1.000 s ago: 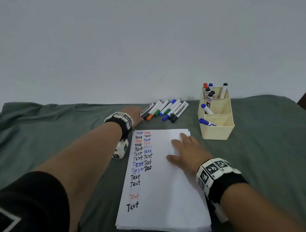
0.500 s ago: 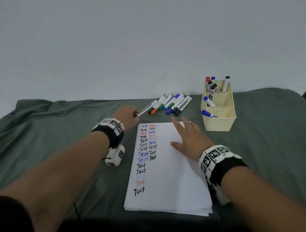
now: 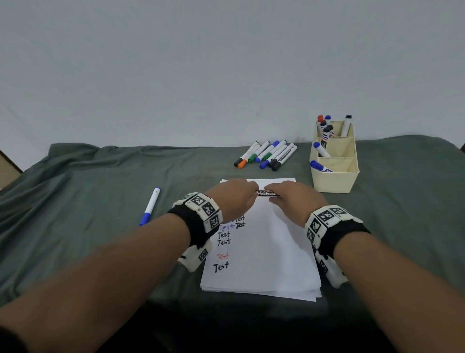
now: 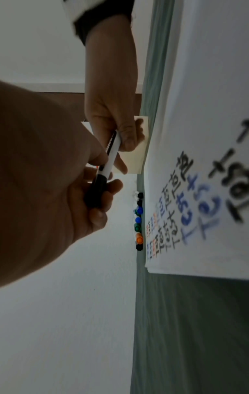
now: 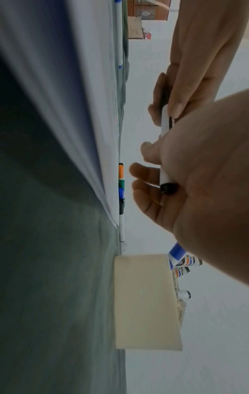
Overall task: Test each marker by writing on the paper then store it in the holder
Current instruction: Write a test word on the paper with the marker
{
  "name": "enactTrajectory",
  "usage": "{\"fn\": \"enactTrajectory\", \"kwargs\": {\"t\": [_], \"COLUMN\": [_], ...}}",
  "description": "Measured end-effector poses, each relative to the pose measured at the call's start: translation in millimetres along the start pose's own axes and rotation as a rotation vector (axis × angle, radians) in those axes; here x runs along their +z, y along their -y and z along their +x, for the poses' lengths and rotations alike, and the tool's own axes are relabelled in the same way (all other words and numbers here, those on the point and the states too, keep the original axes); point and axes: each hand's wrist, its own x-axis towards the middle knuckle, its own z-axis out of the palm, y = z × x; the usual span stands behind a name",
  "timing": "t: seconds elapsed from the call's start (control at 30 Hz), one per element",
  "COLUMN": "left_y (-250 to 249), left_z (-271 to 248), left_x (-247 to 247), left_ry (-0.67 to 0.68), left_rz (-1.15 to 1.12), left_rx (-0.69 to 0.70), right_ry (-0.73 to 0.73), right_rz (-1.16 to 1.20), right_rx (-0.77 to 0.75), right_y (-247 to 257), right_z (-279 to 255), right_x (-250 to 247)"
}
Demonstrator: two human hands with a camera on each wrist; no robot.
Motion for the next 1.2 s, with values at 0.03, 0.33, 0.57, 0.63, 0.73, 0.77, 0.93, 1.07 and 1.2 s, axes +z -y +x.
{"fn": "enactTrajectory", "kwargs": {"t": [0.03, 0.33, 0.57, 0.63, 0.73, 0.77, 0.93, 1.07, 1.2], "left_y": [-1.9, 30.2, 70.7, 87.4, 108.8, 115.5, 129.3, 130.4, 133.9], "left_z": [-0.3, -4.7, -20.4, -25.8, -32.0, -32.2, -25.9, -23.1, -24.9], "left_x": [0.8, -0.2, 2.5, 0.7, -5.8, -7.5, -8.6, 0.5, 4.9], "left_ry": [0.033, 0.142, 0.004, -0.017, -0.003, 0.015, 0.067, 0.084, 0.089], "left_rz": [0.055, -0.137, -0.282, -0.161, -0.046, -0.011, 0.062, -0.048, -0.046], "left_rx": [0.005, -0.061, -0.317, -0.381, -0.413, -0.391, -0.287, -0.335, -0.381], "right_ry": [0.006, 0.081, 0.105, 0.115, 0.113, 0.11, 0.113, 0.098, 0.072], "right_rz": [0.004, 0.055, 0.054, 0.06, 0.075, 0.073, 0.066, 0.06, 0.07], "right_rx": [0.003, -0.028, 0.037, 0.024, 0.017, 0.014, 0.009, 0.016, 0.027], "right_y": [0.1, 5.0, 1.6, 1.5, 1.0, 0.6, -1.2, -1.7, -2.1], "right_z": [-0.1, -1.3, -0.6, -0.1, 0.7, 1.1, 1.3, 2.5, 2.1], "right_x": [-0.3, -1.1, -1.3, -1.5, -1.3, -0.8, 1.6, 2.8, 4.8]}}
